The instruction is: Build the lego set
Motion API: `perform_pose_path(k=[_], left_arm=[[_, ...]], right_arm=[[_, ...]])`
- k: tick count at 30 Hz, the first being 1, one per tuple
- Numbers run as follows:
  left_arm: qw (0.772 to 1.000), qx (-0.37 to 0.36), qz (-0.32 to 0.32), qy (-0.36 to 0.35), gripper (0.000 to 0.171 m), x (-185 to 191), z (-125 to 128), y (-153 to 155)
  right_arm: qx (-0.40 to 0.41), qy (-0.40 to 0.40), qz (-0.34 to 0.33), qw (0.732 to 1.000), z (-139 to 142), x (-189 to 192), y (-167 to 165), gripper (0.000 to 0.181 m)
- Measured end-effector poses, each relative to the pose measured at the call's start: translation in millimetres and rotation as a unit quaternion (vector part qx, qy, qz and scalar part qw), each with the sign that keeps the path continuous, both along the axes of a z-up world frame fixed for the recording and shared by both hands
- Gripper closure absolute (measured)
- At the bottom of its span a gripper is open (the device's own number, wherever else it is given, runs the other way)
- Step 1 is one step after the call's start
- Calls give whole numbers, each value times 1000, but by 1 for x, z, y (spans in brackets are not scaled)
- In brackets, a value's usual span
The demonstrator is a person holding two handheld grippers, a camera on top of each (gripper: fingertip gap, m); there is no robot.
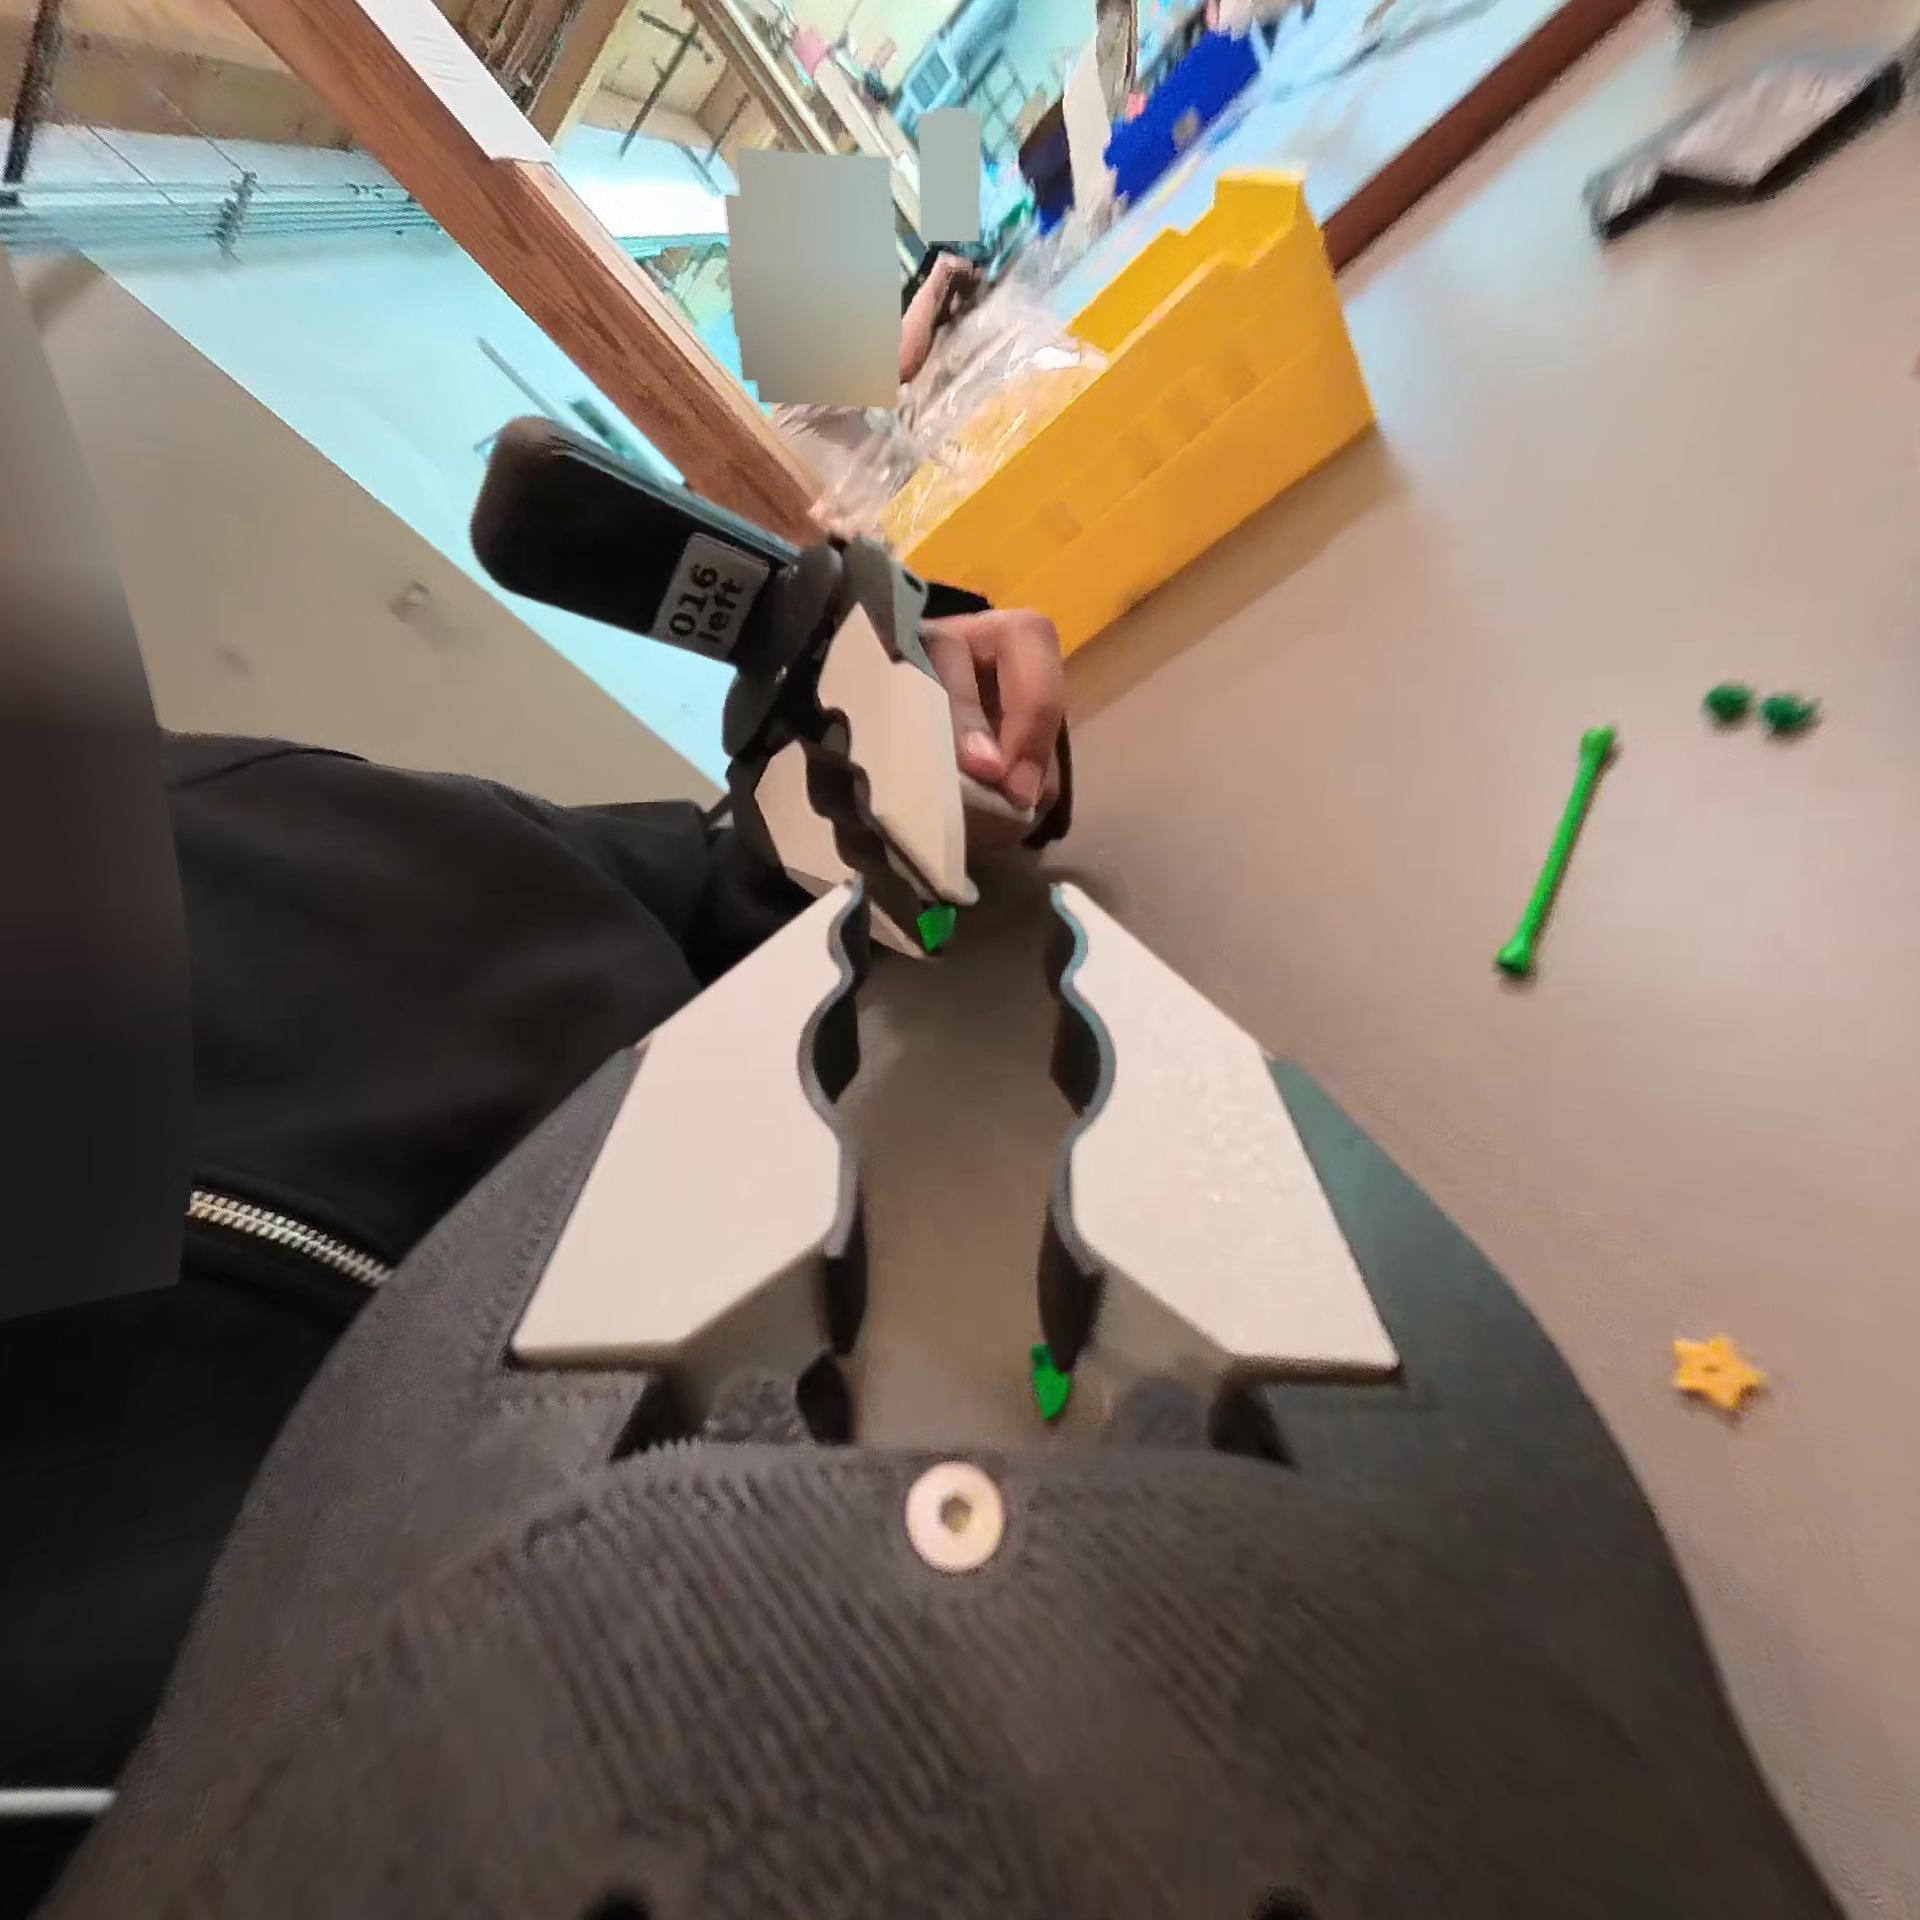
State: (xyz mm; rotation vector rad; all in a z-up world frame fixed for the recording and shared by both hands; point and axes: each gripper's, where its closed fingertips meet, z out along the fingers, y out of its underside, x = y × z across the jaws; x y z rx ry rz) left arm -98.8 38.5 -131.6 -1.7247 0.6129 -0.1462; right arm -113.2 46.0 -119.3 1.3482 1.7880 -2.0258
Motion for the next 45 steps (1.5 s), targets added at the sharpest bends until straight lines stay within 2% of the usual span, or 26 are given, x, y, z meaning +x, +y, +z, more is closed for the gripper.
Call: perform_pose_path(k=[2, 5, 10, 14, 19, 23, 25, 28, 32, 35, 40, 45], left_arm=[[1000, 6, -1, -1, 165, 4, 0, 2], [1000, 2, -3, 0, 165, 7, -3, 3], [1000, -4, -7, 3, 165, 10, -7, 3], [1000, 3, 6, 0, 163, 6, -5, 5], [997, 64, 17, -33, 153, 4, 17, 4], [996, 73, 41, -12, 147, 6, 15, 10], [995, 79, 63, 1, 150, 1, 14, 13], [992, 96, 82, 0, 166, -6, 20, 12], [991, 103, 85, -13, 169, -9, 25, 10], [991, 107, 82, -16, 169, -9, 26, 10], [991, 111, 72, -7, 158, -4, 26, 9], [990, 110, 82, -21, 163, -7, 27, 10]], right_arm=[[-2, -42, 19, 999, -12, 3, -5, 149], [-2, -58, 35, 998, -17, 6, -12, 152], [-18, -69, 56, 996, -18, 10, -19, 175], [-35, -63, 49, 996, -13, 7, -16, 176], [-98, -31, 44, 994, 10, 5, -11, 176], [-126, -29, 34, 991, 14, 2, -11, 176], [-148, -33, 33, 988, 16, 0, -12, 176], [-165, -36, 35, 985, 18, -1, -12, 176], [-171, -29, 25, 985, 21, -3, -7, 176], [-172, -27, 24, 984, 21, -3, -5, 176], [-174, -22, 20, 984, 21, -3, -6, 177], [-166, -19, 11, 986, 19, -5, -7, 176]])
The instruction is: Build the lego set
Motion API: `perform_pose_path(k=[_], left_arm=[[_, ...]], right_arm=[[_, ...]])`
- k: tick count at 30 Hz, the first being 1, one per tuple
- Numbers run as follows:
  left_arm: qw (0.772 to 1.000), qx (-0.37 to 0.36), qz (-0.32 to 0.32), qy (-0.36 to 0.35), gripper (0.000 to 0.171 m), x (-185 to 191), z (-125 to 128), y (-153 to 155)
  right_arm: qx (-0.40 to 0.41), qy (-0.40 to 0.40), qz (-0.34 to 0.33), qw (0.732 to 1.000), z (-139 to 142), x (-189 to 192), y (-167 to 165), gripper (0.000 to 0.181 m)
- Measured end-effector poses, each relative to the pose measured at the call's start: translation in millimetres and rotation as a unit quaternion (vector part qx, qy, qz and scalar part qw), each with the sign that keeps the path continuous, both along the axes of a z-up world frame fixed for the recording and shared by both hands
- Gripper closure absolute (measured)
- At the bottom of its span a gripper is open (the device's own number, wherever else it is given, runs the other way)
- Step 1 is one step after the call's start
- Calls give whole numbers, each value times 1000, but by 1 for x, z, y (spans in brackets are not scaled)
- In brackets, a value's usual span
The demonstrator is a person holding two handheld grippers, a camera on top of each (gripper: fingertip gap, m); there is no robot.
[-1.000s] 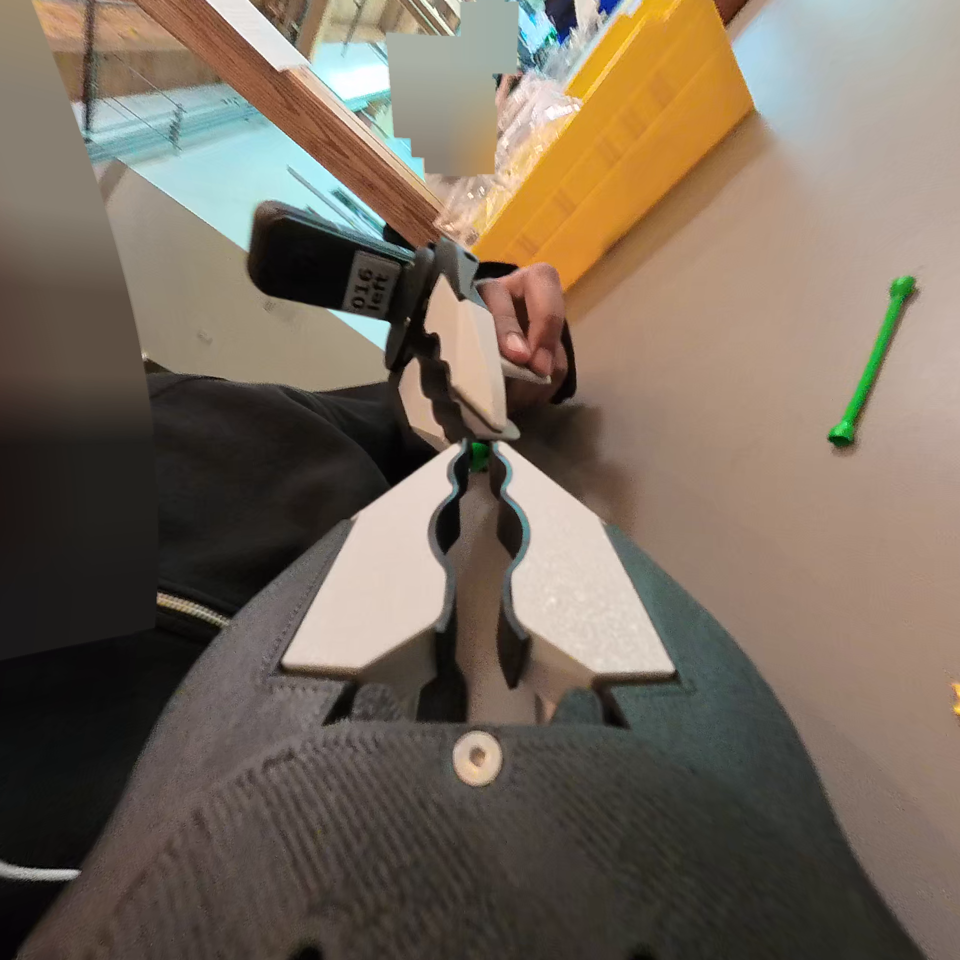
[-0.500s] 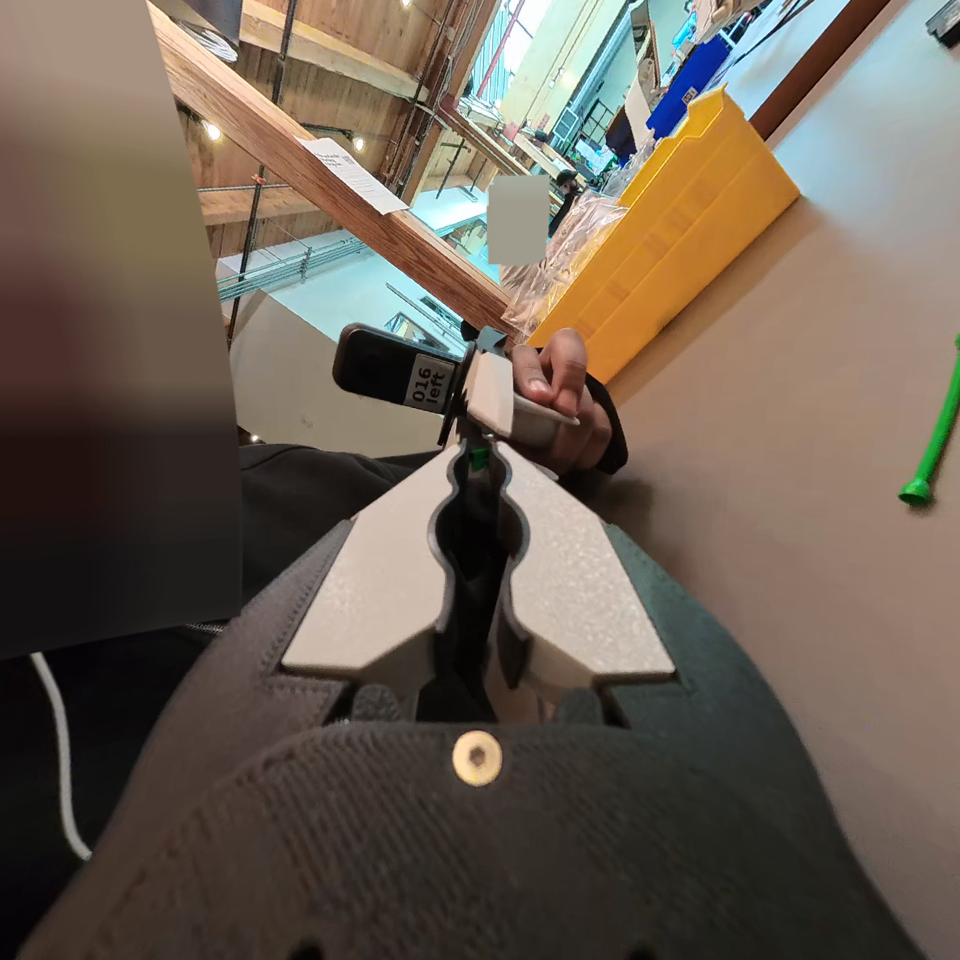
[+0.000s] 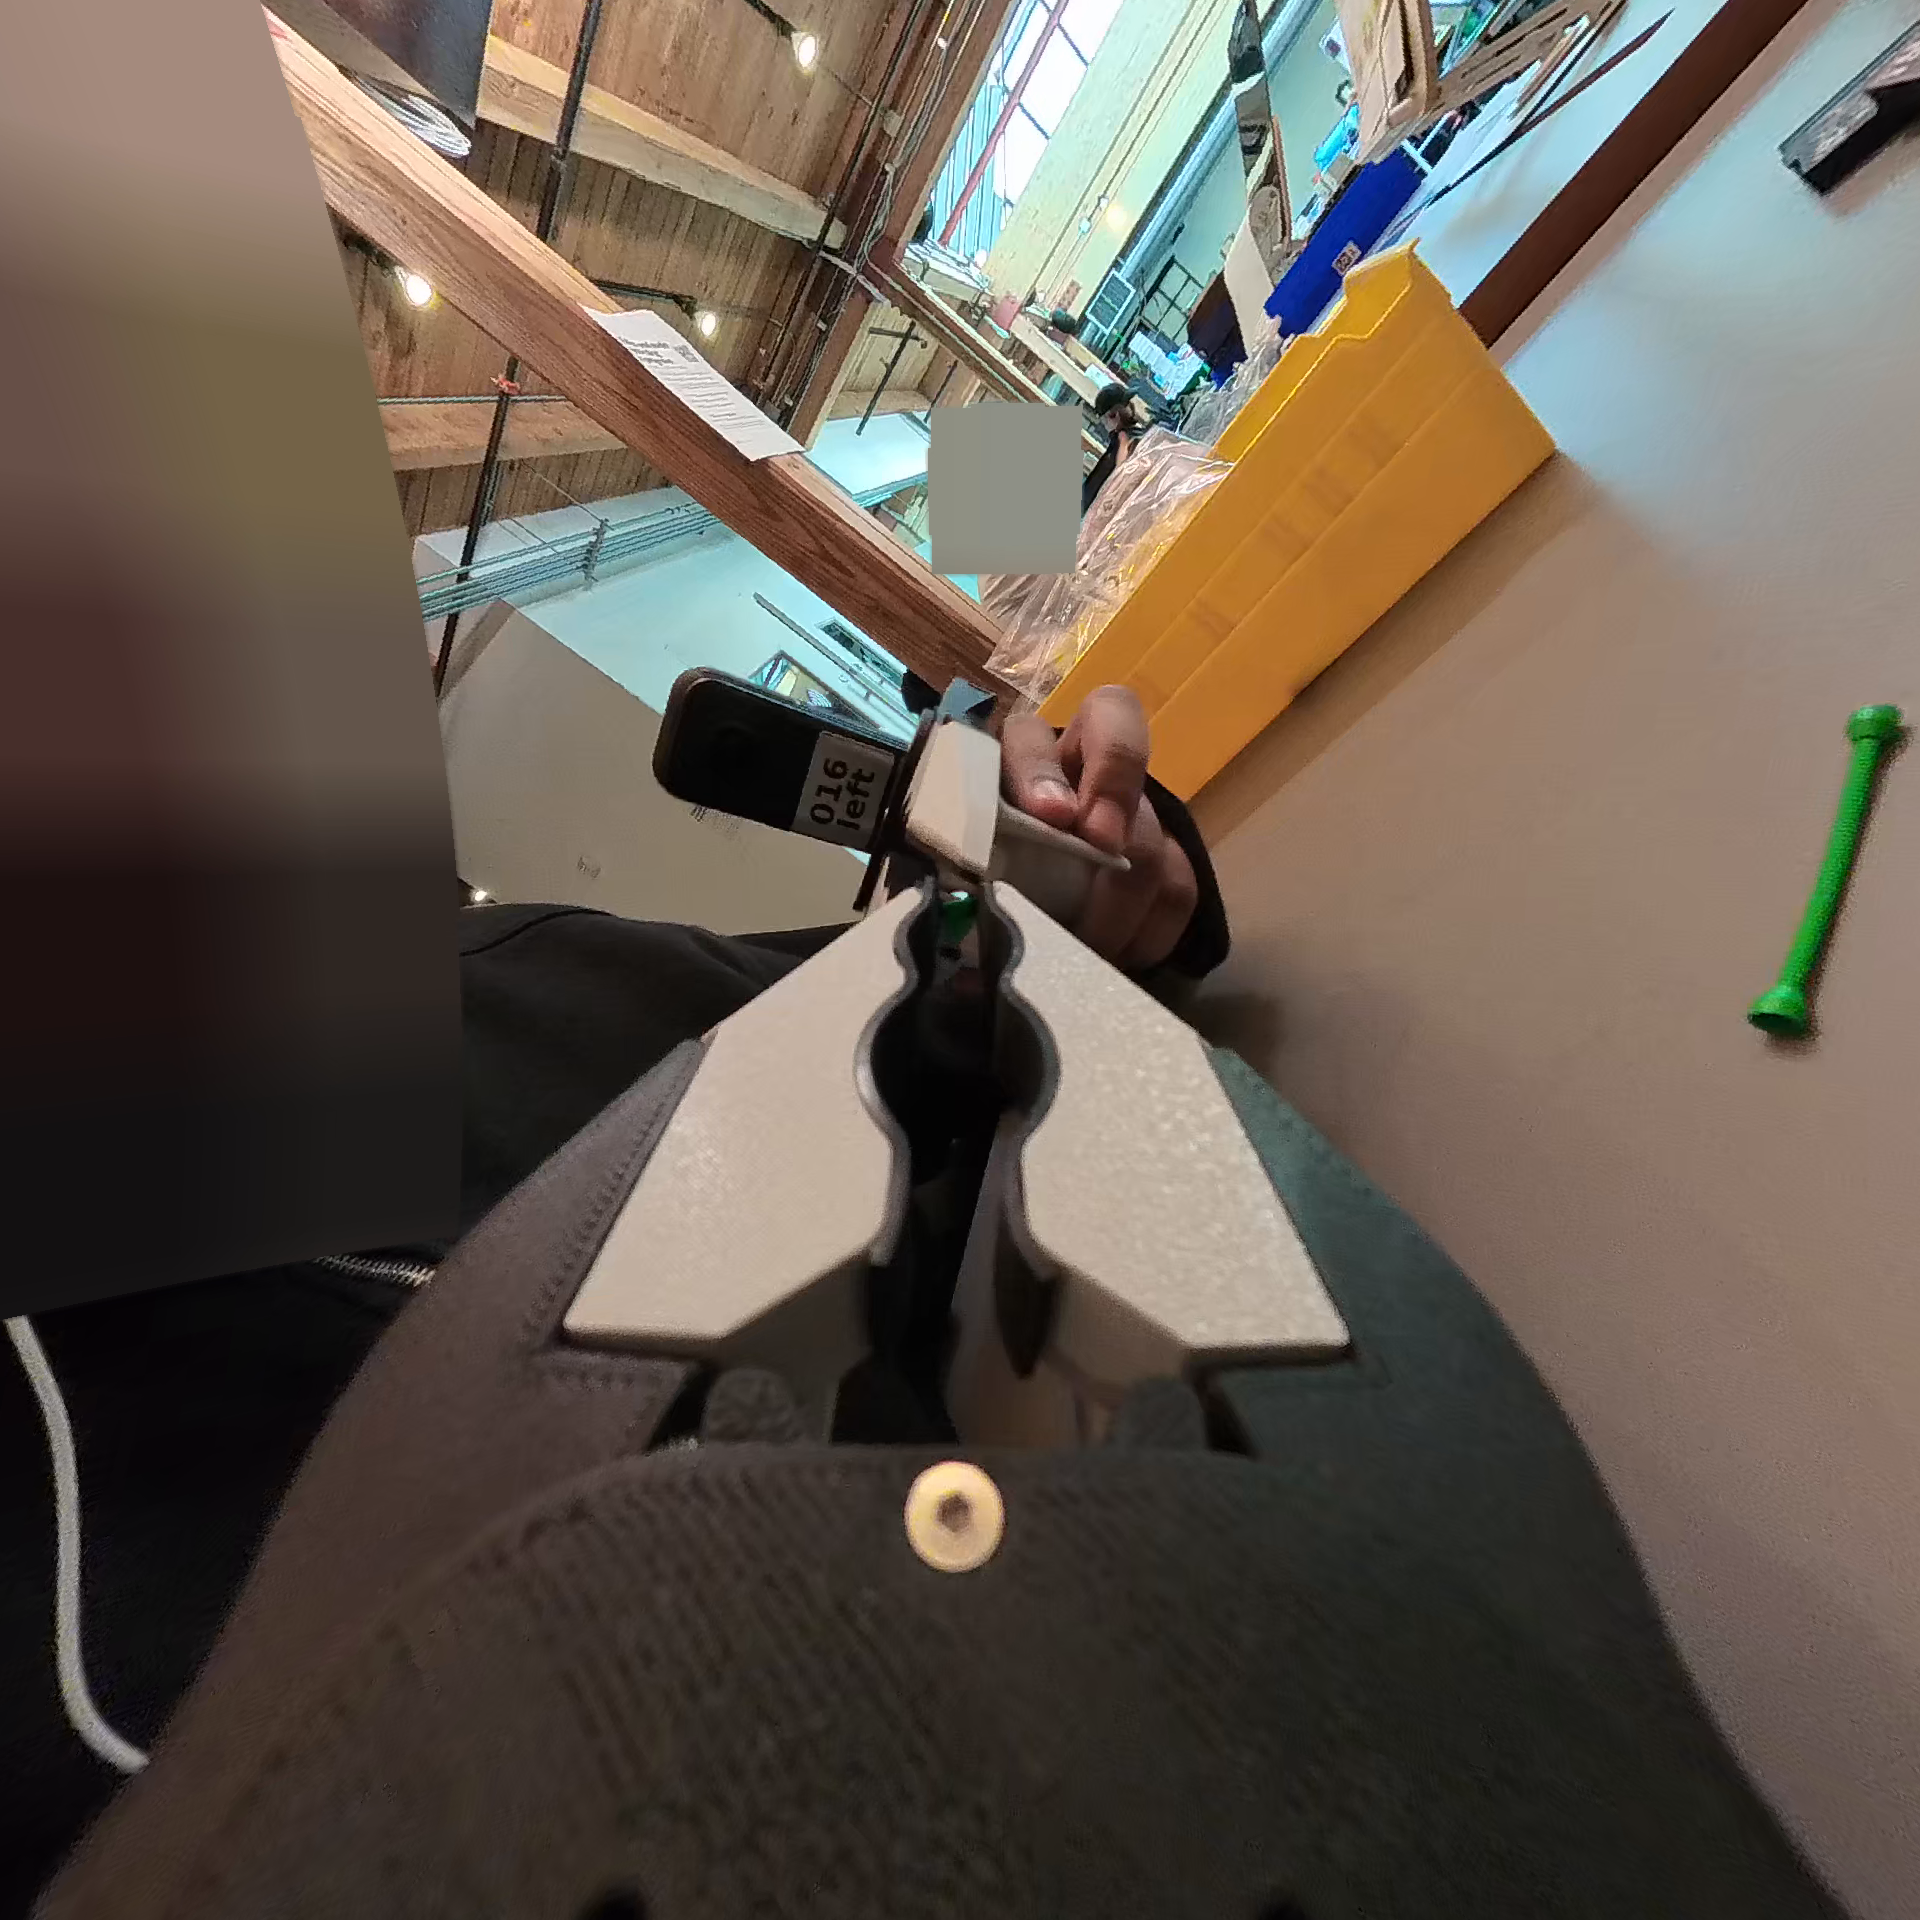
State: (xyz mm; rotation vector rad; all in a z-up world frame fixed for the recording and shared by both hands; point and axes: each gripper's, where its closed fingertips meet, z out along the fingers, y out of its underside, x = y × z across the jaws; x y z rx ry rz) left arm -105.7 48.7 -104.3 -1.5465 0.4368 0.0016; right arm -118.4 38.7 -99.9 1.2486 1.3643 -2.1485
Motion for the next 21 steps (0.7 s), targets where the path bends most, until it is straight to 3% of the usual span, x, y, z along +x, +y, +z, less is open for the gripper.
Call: perform_pose_path(k=[9, 12, 16, 21], left_arm=[[1000, 0, -16, -8, 168, 3, 1, -2], [1000, 6, -16, -5, 168, 3, 3, -3], [1000, 12, -14, 3, 168, 2, 4, -4], [999, 6, -30, 17, 168, 8, 1, -5]], right_arm=[[-3, -3, 8, 1000, 1, 2, -1, 175], [1, -9, -3, 1000, -1, 0, 4, 161], [2, -16, -9, 1000, -1, -1, 13, 160], [12, -40, 46, 998, -7, 11, 2, 159]])
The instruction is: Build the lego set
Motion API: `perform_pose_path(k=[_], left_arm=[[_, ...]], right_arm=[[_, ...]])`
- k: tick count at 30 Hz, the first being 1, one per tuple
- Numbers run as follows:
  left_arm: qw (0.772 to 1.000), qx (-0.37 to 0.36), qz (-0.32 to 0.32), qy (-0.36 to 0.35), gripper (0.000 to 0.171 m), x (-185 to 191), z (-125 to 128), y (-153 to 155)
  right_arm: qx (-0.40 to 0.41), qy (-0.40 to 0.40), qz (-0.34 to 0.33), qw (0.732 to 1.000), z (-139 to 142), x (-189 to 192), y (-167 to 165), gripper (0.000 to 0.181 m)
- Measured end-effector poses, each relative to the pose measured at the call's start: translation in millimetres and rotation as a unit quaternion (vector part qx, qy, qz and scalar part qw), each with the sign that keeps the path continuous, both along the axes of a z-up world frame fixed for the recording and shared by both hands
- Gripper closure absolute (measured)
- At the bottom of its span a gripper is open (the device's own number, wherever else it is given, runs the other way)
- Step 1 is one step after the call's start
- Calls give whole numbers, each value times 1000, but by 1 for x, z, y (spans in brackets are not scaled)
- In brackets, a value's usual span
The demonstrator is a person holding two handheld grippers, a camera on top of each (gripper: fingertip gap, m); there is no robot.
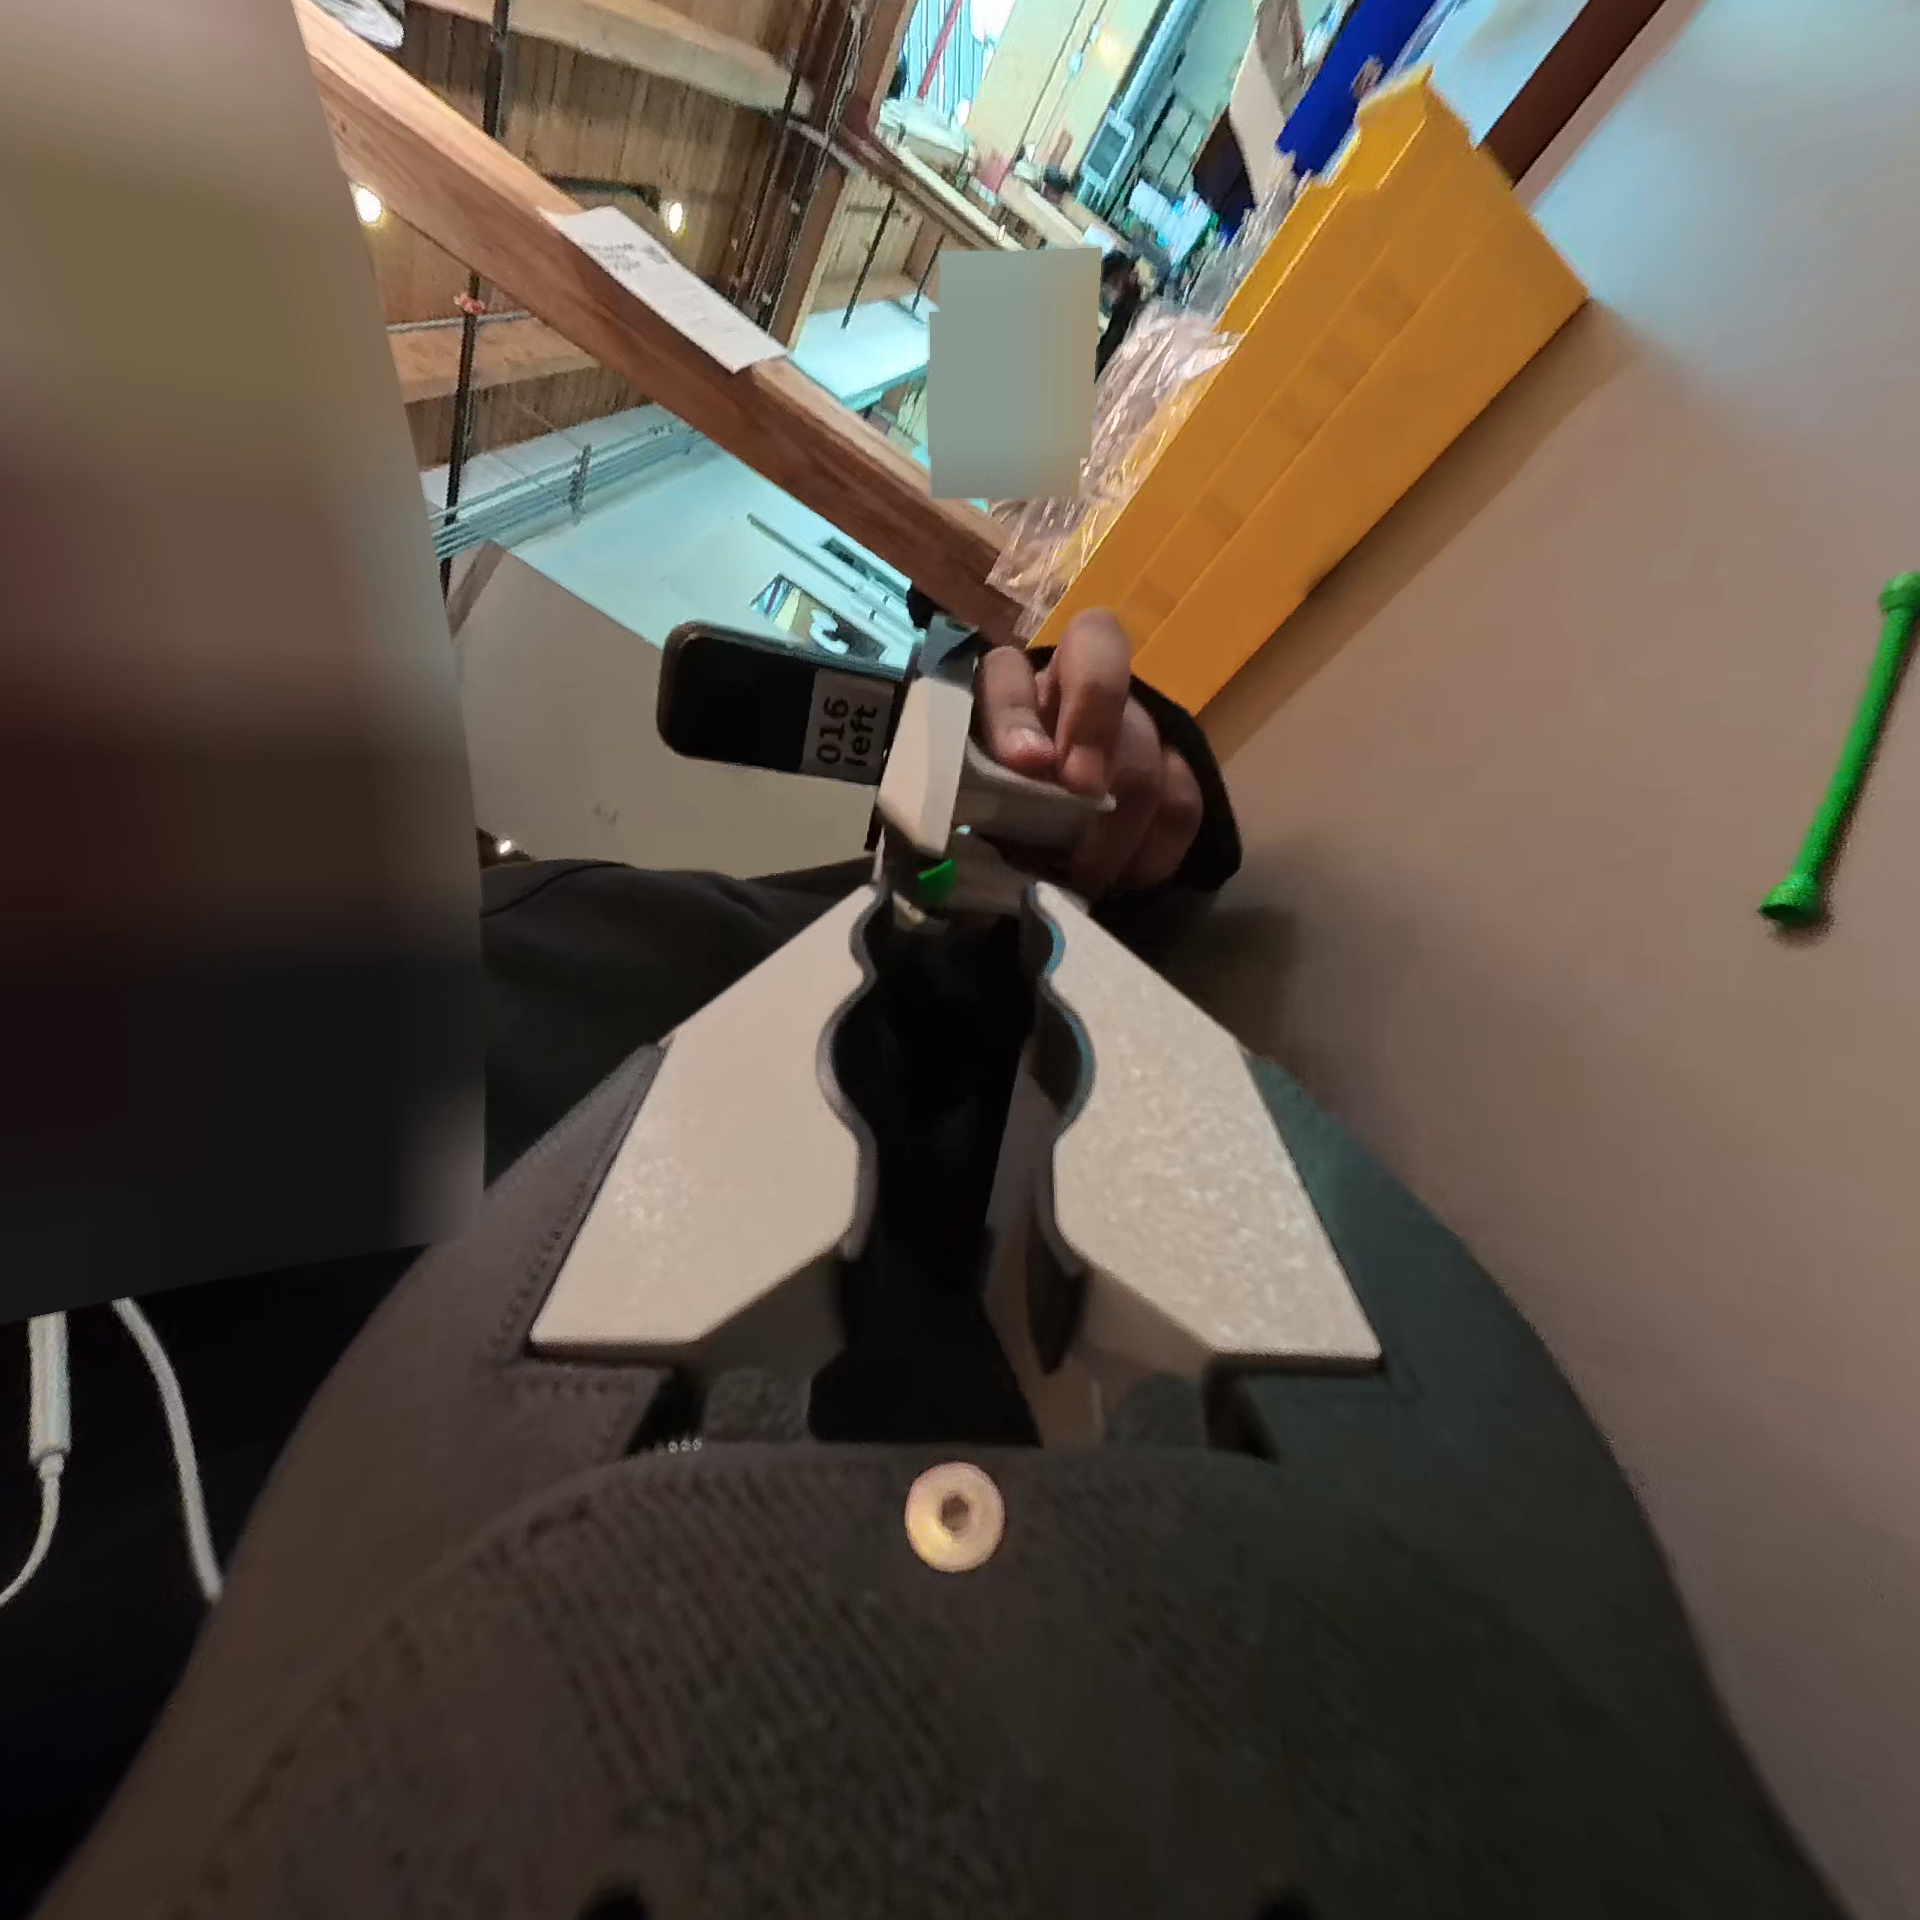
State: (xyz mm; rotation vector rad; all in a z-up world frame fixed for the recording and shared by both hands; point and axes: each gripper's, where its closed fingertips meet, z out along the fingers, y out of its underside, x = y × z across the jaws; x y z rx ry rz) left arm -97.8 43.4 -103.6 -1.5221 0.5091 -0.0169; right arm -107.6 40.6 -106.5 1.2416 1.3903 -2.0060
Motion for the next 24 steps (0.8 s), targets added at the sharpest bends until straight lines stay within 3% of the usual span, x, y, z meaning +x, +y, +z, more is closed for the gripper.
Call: perform_pose_path(k=[4, 14, 20, 24], left_arm=[[999, -17, -21, 22, 168, 8, -8, -2], [998, -35, -41, 30, 168, 14, -14, -3], [999, -31, -32, 22, 163, 12, -12, -1], [999, -47, -5, -19, 154, -2, -12, 5]], right_arm=[[19, -17, 42, 999, -10, 10, -9, 165], [19, -6, 48, 999, -8, 12, -8, 177], [38, 18, 33, 999, -5, 10, -3, 177], [79, 56, -32, 995, 7, 4, 26, 178]])
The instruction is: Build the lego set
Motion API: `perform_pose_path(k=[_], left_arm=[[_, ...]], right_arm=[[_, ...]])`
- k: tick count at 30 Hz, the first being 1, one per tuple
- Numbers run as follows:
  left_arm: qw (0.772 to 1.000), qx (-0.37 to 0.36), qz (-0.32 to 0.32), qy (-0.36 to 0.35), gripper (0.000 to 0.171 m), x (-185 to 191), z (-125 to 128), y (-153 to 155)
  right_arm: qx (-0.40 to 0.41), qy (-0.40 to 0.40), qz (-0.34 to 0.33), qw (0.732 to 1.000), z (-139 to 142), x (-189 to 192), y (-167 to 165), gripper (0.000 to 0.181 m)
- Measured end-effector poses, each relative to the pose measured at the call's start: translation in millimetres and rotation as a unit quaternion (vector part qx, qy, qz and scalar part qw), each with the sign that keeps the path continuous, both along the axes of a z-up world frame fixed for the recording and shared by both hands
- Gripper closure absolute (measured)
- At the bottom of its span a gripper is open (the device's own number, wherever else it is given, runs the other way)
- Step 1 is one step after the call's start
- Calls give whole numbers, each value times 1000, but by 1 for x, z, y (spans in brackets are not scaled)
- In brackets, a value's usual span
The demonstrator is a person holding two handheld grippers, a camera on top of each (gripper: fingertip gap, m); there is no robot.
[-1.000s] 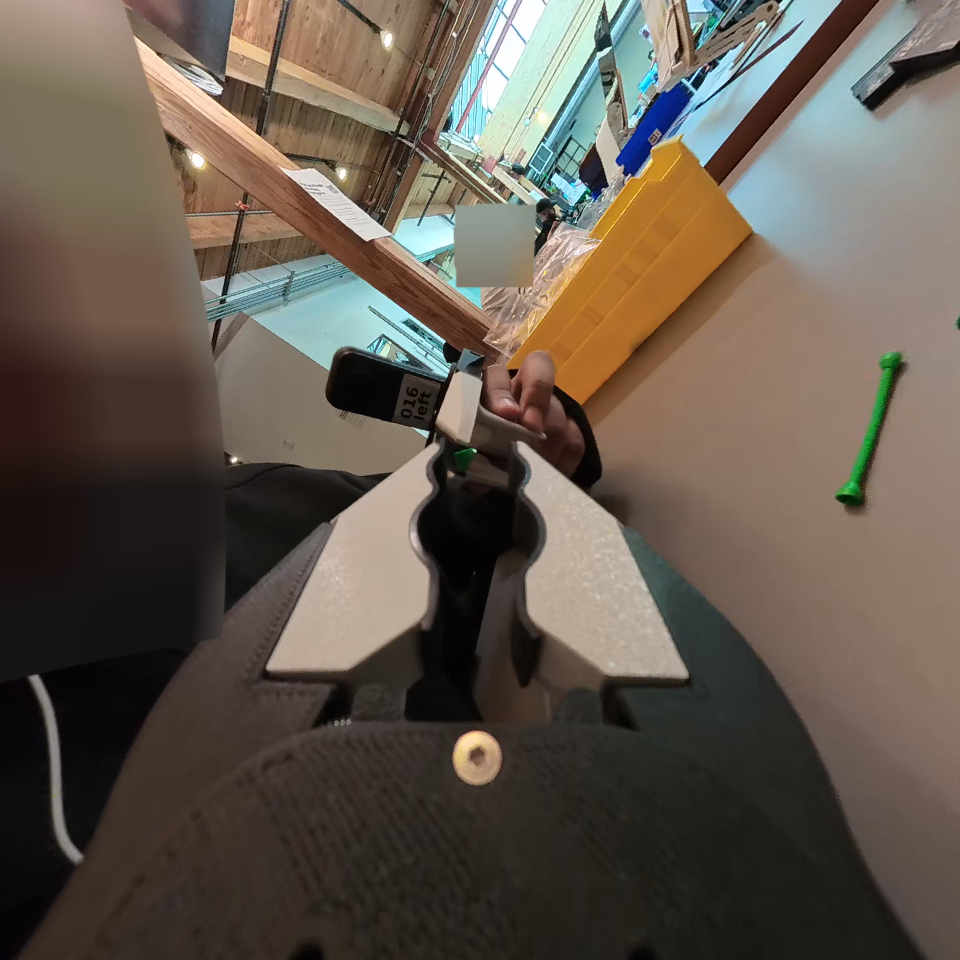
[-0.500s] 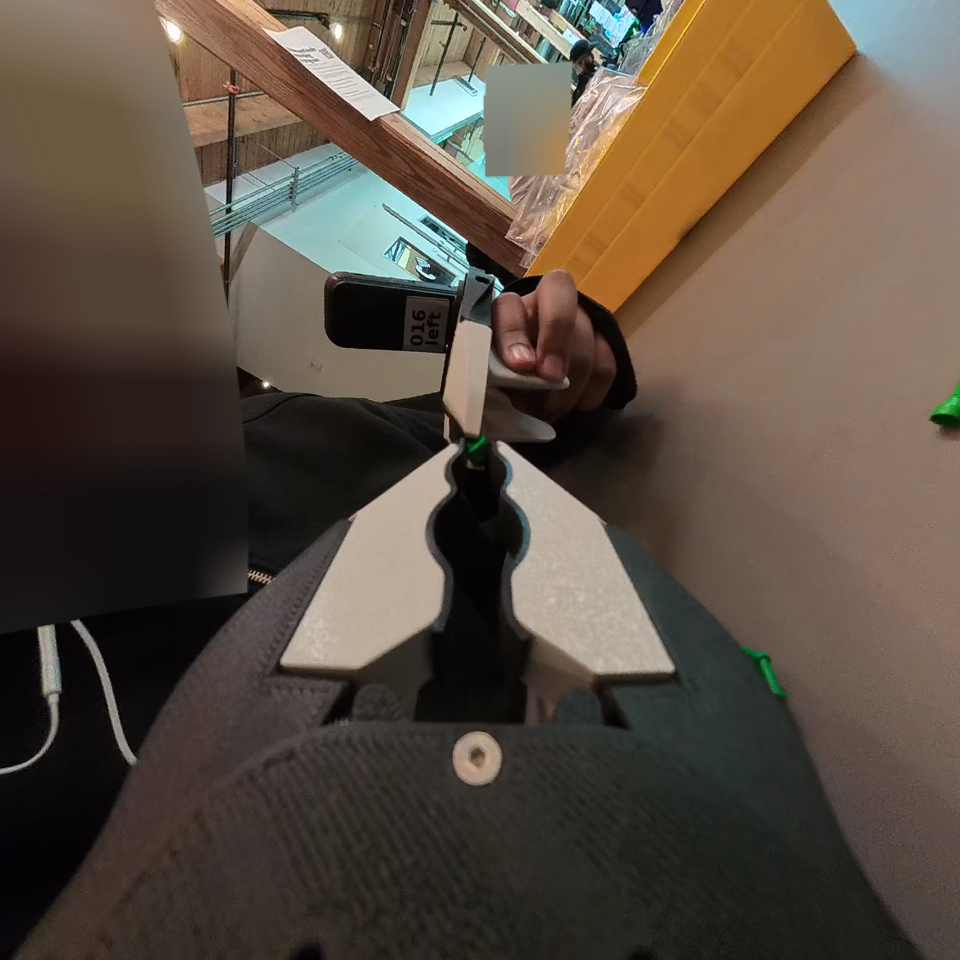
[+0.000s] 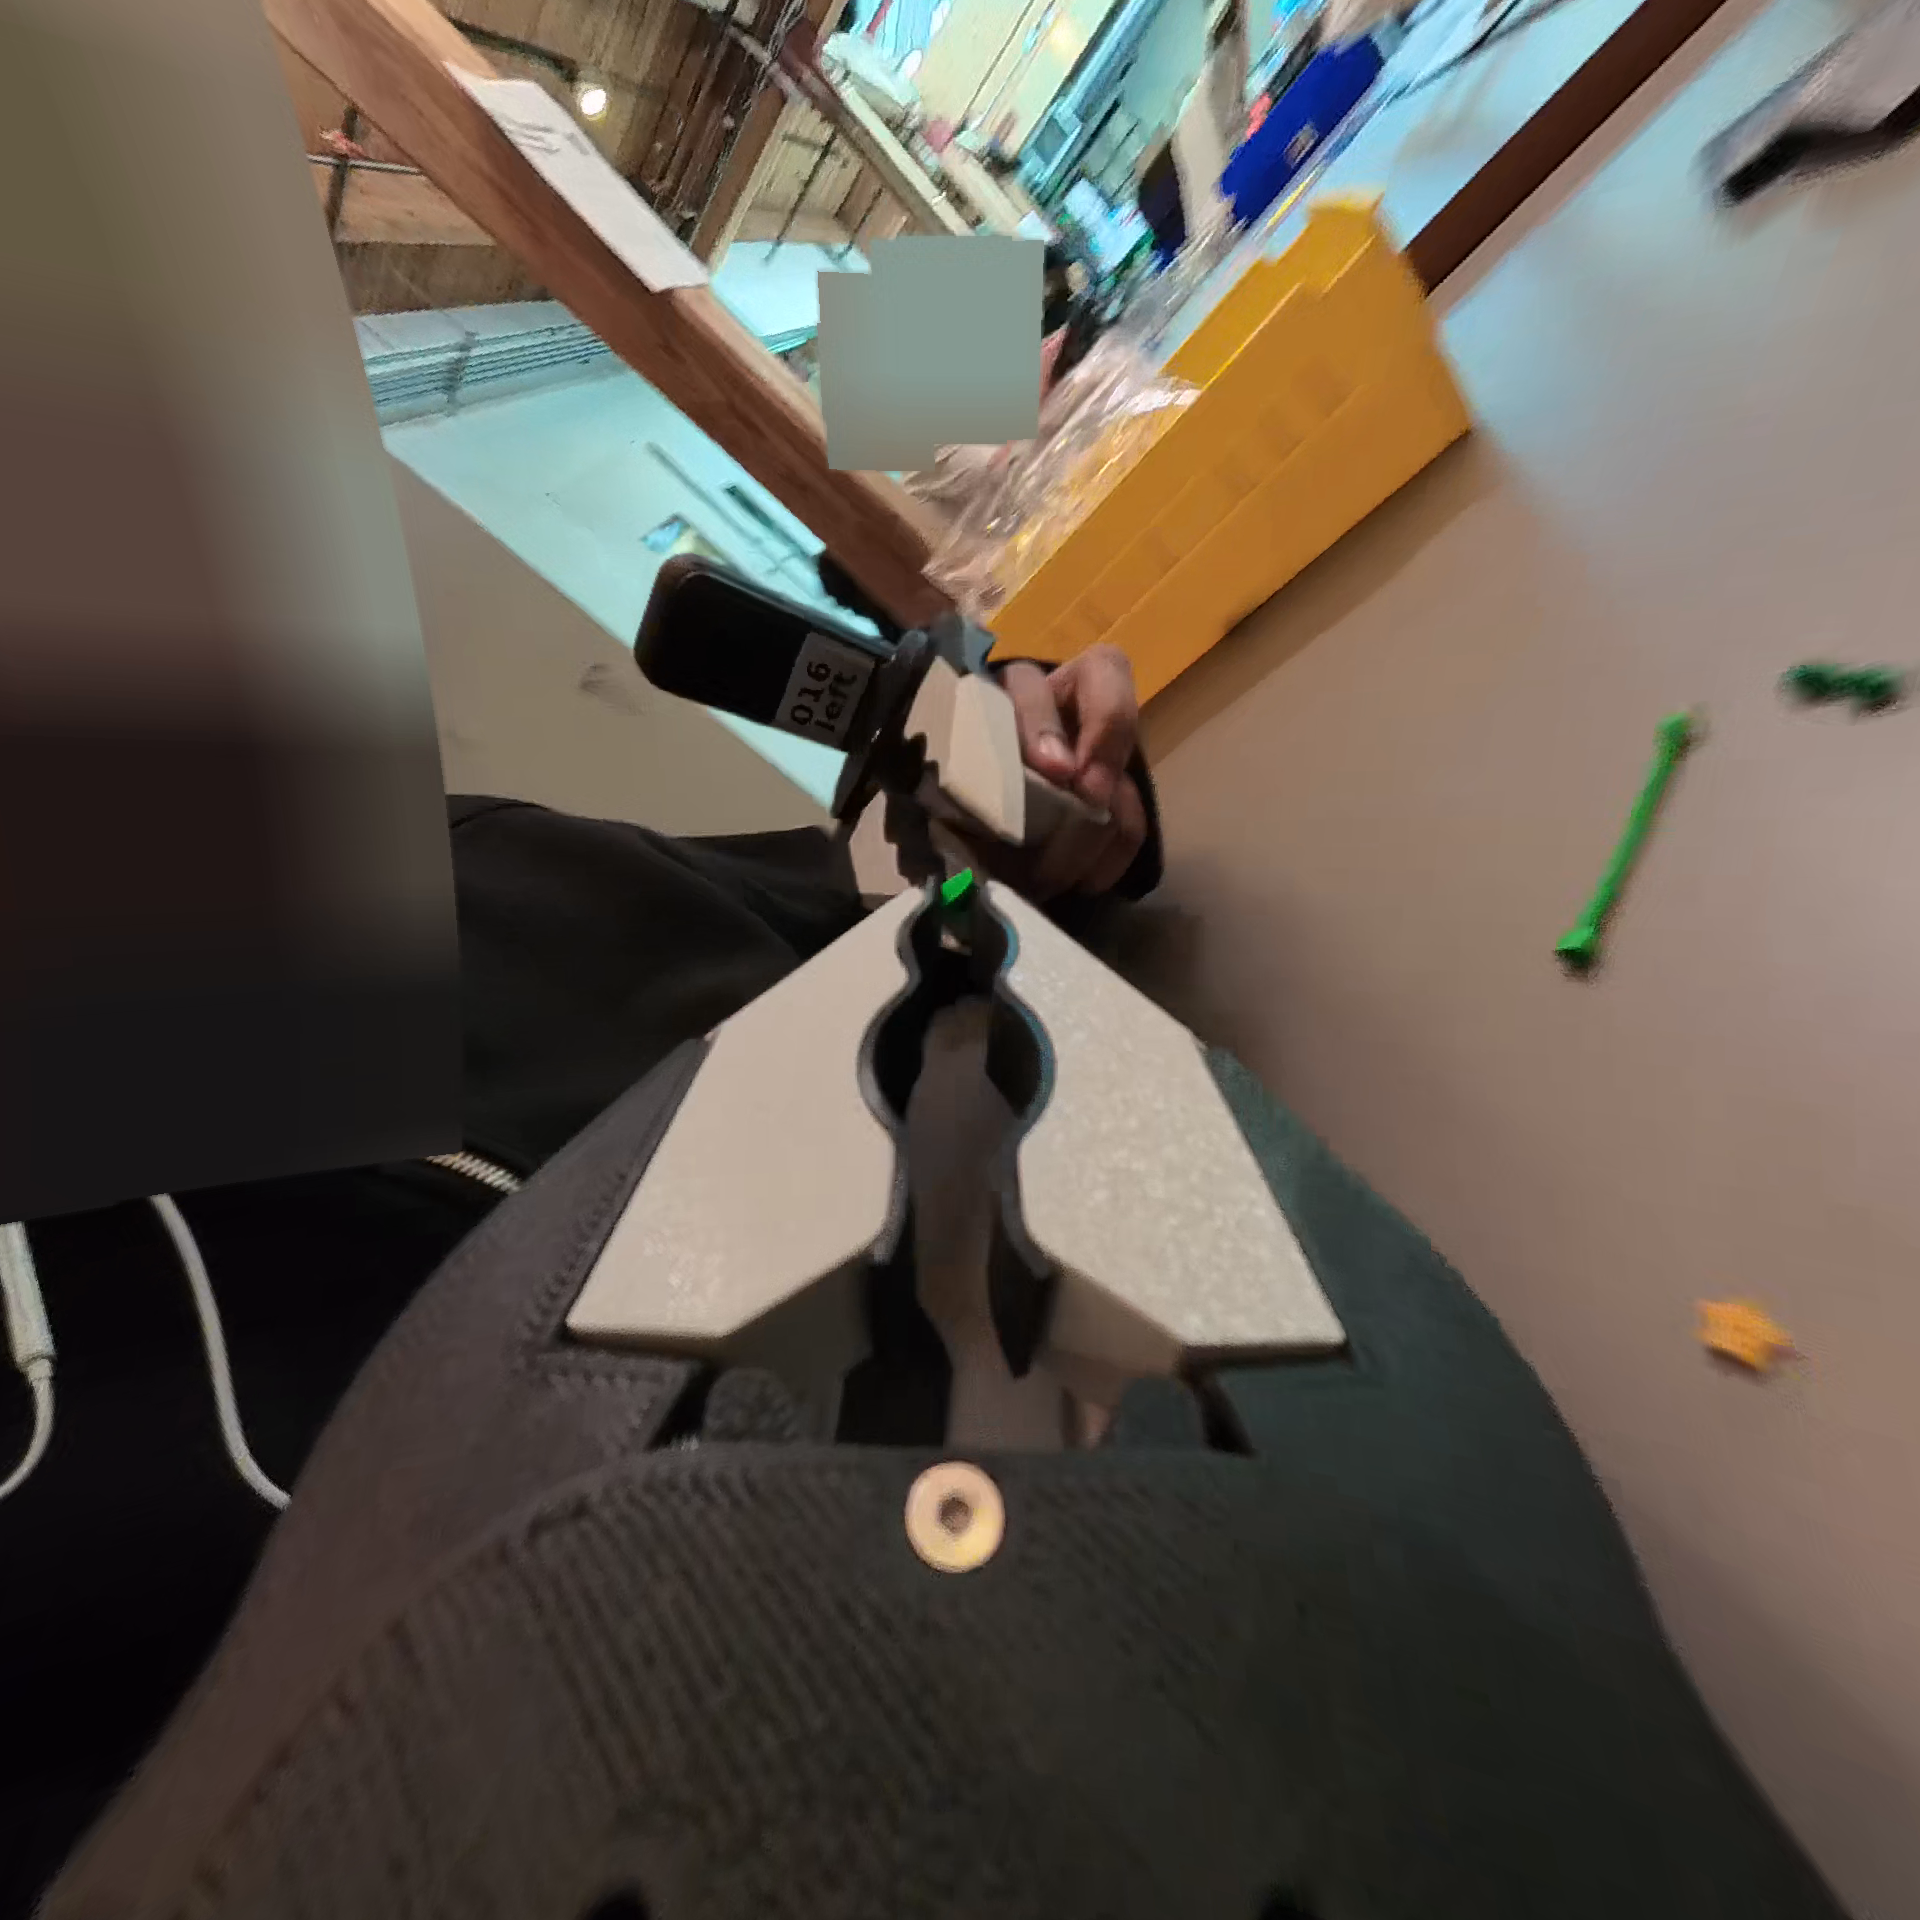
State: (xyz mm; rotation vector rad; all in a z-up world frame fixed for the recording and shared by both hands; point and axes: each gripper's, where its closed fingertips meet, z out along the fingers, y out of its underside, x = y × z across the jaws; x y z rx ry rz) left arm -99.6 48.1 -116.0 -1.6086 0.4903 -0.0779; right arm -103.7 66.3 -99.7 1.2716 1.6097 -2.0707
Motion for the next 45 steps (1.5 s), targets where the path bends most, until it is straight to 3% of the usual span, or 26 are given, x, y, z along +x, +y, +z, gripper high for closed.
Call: perform_pose_path(k=[3, 6, 10, 21, 25, 30, 34, 45], left_arm=[[999, -16, 20, -30, 151, -12, -4, 5], [997, -29, 42, -54, 151, -21, -8, 11], [990, -74, 85, -85, 150, -30, -21, 29], [964, -239, 84, -76, 158, -23, -64, 92], [966, -244, 57, -68, 160, -10, -58, 112], [962, -273, 6, -32, 161, 20, -62, 139], [958, -279, -34, -59, 160, 41, -63, 156], [933, -352, -76, -8, 157, 63, -100, 176]], right_arm=[[109, 47, -109, 987, 8, -2, 49, 178], [244, 77, -230, 939, 11, 6, 108, 178], [310, 94, -308, 895, 17, 24, 151, 178], [287, 116, -303, 901, 19, 38, 149, 178], [284, 131, -336, 889, 30, 45, 163, 178], [256, 130, -341, 895, 32, 48, 169, 178], [258, 131, -344, 893, 32, 49, 171, 178], [241, 130, -344, 898, 33, 52, 173, 178]])
